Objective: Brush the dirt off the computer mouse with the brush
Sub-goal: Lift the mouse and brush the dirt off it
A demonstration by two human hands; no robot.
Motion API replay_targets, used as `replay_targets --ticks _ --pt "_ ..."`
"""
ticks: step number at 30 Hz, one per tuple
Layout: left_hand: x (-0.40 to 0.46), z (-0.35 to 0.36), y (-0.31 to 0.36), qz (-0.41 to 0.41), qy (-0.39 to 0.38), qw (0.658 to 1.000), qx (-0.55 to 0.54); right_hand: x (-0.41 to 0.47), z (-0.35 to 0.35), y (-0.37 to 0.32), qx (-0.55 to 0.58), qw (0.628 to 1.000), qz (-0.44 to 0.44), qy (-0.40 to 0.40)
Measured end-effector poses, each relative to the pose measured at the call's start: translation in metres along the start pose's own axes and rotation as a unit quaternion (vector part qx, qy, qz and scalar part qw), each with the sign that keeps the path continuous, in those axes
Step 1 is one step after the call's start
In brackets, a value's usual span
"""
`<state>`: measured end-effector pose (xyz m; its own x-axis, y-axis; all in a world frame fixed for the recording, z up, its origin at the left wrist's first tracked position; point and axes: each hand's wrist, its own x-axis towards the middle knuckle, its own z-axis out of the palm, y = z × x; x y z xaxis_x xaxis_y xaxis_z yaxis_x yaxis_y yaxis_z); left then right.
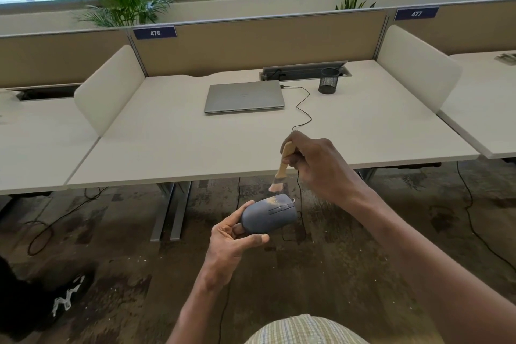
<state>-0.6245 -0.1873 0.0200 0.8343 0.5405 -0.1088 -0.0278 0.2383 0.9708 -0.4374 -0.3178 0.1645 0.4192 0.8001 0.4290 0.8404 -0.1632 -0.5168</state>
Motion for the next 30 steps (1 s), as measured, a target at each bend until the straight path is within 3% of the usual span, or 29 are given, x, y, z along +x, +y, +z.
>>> replay_targets --ticks 5,15,20,25,30 --pt "-0.002 0.003 0.004 0.008 -0.006 1.0 0.001 -0.002 0.006 -0.013 -0.017 0.998 -0.046 -0.046" --pt "-0.006 0.005 0.007 0.008 -0.005 1.0 -0.007 -0.003 0.003 -0.017 -0.001 0.998 -0.041 -0.037" --pt "-0.008 0.005 0.005 0.006 -0.004 1.0 -0.01 -0.009 -0.007 -0.013 0.003 1.0 -0.027 0.007" --pt "-0.006 0.007 0.008 0.011 -0.007 1.0 -0.007 -0.016 -0.007 -0.015 0.007 0.999 -0.043 -0.028" --pt "-0.008 0.006 0.007 0.011 -0.008 1.0 -0.011 -0.016 -0.012 -0.009 0.009 1.0 -0.017 0.018"
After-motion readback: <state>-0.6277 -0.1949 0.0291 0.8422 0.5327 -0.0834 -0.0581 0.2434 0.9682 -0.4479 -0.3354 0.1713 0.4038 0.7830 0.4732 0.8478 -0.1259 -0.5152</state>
